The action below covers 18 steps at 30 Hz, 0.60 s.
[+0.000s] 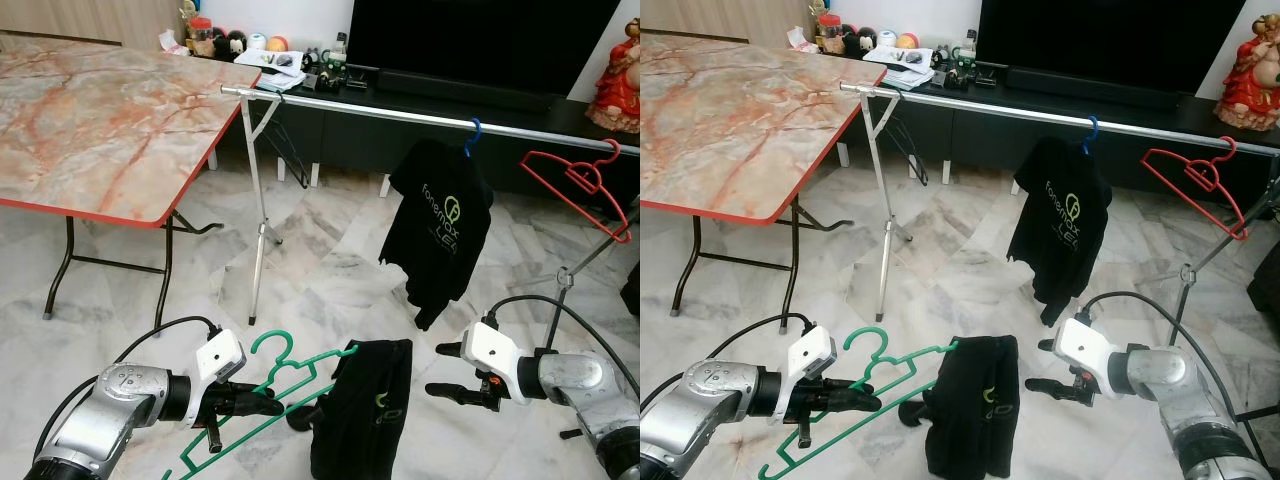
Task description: Hang hanger
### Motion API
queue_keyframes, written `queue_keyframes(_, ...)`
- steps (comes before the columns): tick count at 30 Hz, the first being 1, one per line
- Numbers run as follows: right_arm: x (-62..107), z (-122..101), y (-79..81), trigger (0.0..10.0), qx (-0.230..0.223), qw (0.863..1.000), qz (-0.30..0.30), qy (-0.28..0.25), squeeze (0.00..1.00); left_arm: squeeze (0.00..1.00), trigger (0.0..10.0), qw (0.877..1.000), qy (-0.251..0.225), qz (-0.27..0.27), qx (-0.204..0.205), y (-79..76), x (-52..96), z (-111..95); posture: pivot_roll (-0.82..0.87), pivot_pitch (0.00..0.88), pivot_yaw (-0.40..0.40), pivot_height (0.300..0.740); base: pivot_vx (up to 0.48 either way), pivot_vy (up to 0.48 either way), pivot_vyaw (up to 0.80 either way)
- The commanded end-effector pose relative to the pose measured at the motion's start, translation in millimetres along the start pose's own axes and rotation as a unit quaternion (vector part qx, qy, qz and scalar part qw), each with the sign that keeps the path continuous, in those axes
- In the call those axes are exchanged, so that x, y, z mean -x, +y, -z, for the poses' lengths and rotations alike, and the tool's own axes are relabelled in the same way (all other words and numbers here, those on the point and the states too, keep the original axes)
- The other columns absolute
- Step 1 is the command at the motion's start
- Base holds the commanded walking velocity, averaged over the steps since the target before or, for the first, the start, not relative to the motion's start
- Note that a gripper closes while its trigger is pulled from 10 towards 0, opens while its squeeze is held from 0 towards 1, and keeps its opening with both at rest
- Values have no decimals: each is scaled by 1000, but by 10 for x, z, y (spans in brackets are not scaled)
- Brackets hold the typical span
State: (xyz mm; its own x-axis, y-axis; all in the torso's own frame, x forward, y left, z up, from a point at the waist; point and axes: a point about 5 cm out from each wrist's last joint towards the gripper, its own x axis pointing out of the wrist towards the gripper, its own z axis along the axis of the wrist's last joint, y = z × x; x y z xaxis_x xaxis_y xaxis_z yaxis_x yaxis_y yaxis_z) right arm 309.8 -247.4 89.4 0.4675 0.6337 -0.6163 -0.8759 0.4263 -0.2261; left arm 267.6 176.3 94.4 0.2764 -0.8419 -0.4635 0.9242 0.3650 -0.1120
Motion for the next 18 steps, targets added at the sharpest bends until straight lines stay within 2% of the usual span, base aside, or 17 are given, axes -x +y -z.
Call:
queue_keyframes(1, 79, 95, -1, 10000, -10, 1000, 13, 9, 0, 0, 0, 999, -21, 18, -24, -39, 7, -144, 22, 72, -93, 740, 0, 0, 0)
queue_keyframes(3, 65, 168, 49, 10000, -10, 1000, 9, 25, 0, 0, 0, 999, -26, 29, -30, -57, -3, -200, 28, 69, -94, 740, 0, 0, 0)
queue_keyframes(8, -15, 218, 157, 10000, -28, 999, -16, 22, 0, 0, 0, 997, -24, 47, -48, -66, -30, -280, 33, 55, -89, 740, 0, 0, 0)
queue_keyframes(14, -81, 230, 144, 10000, -33, 999, 27, 22, 0, 0, 0, 995, -25, 73, -66, -123, -39, -380, 39, 46, -84, 740, 0, 0, 0)
queue_keyframes(18, -101, 238, 154, 10000, -38, 999, 32, 19, 0, 0, 0, 993, -26, 84, -73, -160, -48, -417, 43, 42, -81, 740, 0, 0, 0)
